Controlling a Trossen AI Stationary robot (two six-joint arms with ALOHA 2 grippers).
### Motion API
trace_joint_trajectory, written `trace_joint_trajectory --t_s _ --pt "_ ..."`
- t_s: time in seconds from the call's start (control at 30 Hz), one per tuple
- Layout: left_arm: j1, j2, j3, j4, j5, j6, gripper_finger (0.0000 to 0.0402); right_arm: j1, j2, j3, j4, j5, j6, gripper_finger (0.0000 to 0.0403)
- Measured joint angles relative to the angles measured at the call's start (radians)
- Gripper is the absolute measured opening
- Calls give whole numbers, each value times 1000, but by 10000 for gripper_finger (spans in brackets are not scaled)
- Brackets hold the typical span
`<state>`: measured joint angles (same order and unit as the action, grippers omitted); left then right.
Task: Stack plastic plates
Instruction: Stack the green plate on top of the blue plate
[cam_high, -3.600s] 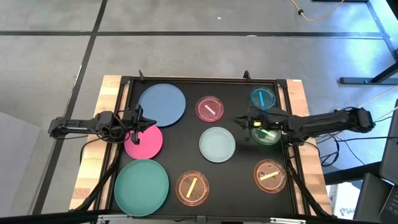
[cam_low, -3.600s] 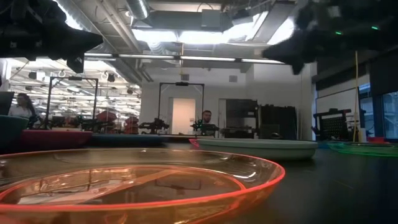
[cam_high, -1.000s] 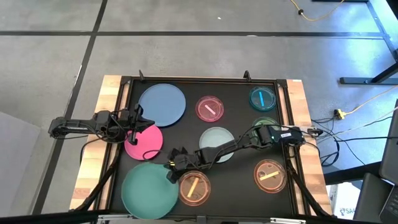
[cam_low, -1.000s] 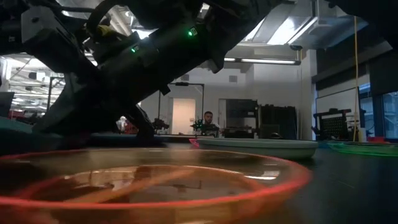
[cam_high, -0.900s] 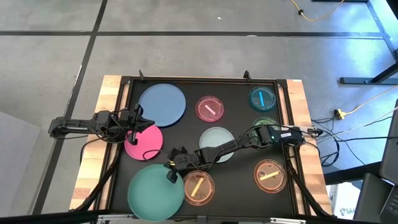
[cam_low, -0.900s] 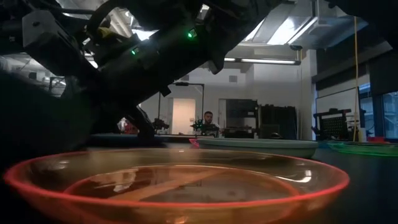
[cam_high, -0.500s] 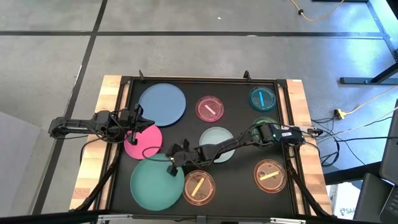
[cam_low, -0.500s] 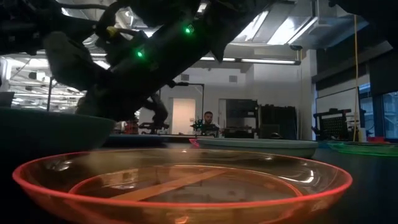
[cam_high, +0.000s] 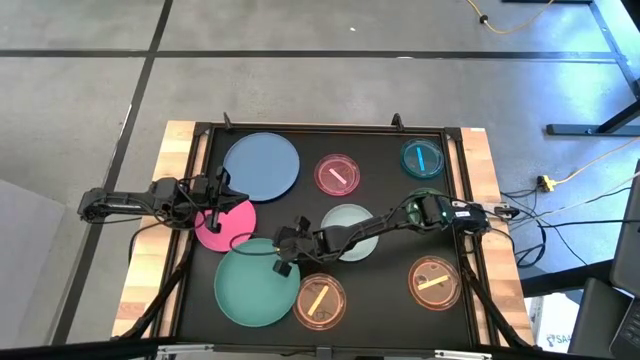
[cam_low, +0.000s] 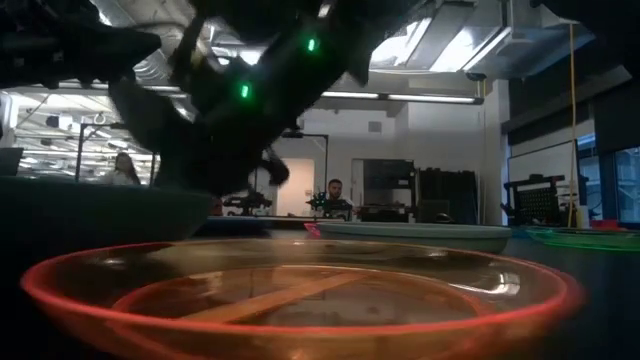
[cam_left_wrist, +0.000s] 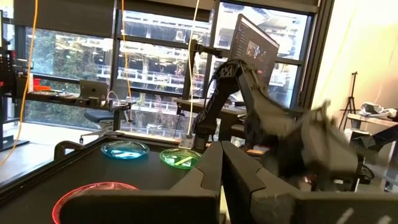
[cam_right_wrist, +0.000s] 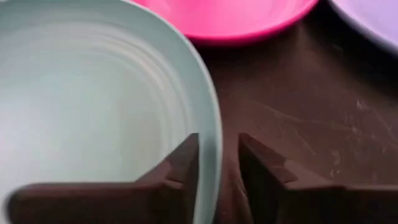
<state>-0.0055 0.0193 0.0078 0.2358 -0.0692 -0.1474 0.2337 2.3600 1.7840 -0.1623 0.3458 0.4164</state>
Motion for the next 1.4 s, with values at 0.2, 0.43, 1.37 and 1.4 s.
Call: trace_joint_trajectory --t_s 0.2,0.43,1.37,1.4 --pt "0 0 0 -8 0 0 0 -35 -42 3 -122 -128 13 181" --pt "0 0 0 -14 -16 0 0 -28 1 1 -104 -210 24 165" --pt "0 0 0 163 247 -37 0 -284 -211 3 -169 -127 -215 1" --pt "0 0 0 163 247 -37 0 -307 -211 2 -150 -127 -215 2"
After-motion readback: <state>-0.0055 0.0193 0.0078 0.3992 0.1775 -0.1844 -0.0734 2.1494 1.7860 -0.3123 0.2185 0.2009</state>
